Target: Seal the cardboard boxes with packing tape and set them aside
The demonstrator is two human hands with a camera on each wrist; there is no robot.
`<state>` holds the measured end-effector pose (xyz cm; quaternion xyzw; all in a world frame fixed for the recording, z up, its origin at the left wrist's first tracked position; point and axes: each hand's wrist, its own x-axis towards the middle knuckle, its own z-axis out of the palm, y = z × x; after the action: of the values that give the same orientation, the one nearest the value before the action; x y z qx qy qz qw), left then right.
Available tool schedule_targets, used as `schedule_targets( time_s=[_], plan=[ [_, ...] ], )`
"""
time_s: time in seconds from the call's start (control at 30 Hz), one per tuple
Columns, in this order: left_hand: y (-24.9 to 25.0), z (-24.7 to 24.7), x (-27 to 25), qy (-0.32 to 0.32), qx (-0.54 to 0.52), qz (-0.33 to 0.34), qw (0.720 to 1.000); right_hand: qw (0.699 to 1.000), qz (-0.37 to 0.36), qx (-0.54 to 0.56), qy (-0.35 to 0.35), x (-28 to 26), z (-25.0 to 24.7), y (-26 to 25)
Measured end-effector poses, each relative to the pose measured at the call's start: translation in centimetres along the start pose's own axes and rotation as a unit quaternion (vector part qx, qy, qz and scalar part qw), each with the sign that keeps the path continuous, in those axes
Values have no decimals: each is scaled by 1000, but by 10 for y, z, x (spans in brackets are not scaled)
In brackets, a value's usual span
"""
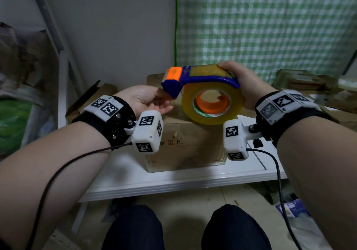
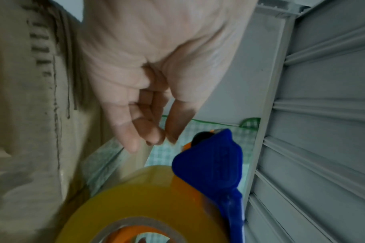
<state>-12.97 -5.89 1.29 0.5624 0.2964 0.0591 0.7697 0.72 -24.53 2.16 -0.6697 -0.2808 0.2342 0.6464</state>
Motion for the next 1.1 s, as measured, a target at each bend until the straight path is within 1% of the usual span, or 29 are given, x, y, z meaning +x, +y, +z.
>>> schedule_targets(
  time_s=[0.07, 0.17, 0.27, 0.33, 0.43, 0.57, 0.63, 0.7, 0.77, 0.83, 0.93, 1.03, 1.1],
  plan=[
    [0, -1, -2, 14, 10, -3, 1000, 1000, -7, -14, 2, 0, 1, -1],
    [1, -4, -3, 47, 40, 13, 998, 999, -6, -47, -12, 1, 6, -5],
    [-2, -7, -4, 90, 81, 49, 992, 996, 12, -75, -47, 0, 11, -10],
    [-3, -8, -5, 115, 92, 78, 986, 992, 17, -108, -56, 0, 13, -14],
    [-3, -10, -8, 143, 77, 110, 980, 986, 23, -151, -63, -1, 16, -19],
    [-5, -12, -10, 177, 69, 128, 973, 979, 15, -194, -60, -4, 22, -26],
    [-6, -23, -10, 209, 56, 137, 967, 977, 19, -201, -62, -6, 21, -30],
    [-7, -39, -11, 241, 40, 134, 960, 974, 31, -214, -62, -8, 17, -35],
    [-11, -53, -11, 259, 16, 114, 959, 967, 42, -243, -69, -10, 15, -38],
    [-17, -56, -12, 248, -14, 81, 965, 961, 40, -268, -60, -10, 16, -41],
    [-25, -51, -17, 200, -78, 46, 976, 951, 23, -306, -35, -9, 23, -44],
    [-29, -45, -19, 157, -175, 31, 971, 948, 22, -315, -27, -9, 24, -45],
    [-32, -43, -18, 142, -201, 15, 969, 951, 31, -306, -26, -10, 23, -45]
  ],
)
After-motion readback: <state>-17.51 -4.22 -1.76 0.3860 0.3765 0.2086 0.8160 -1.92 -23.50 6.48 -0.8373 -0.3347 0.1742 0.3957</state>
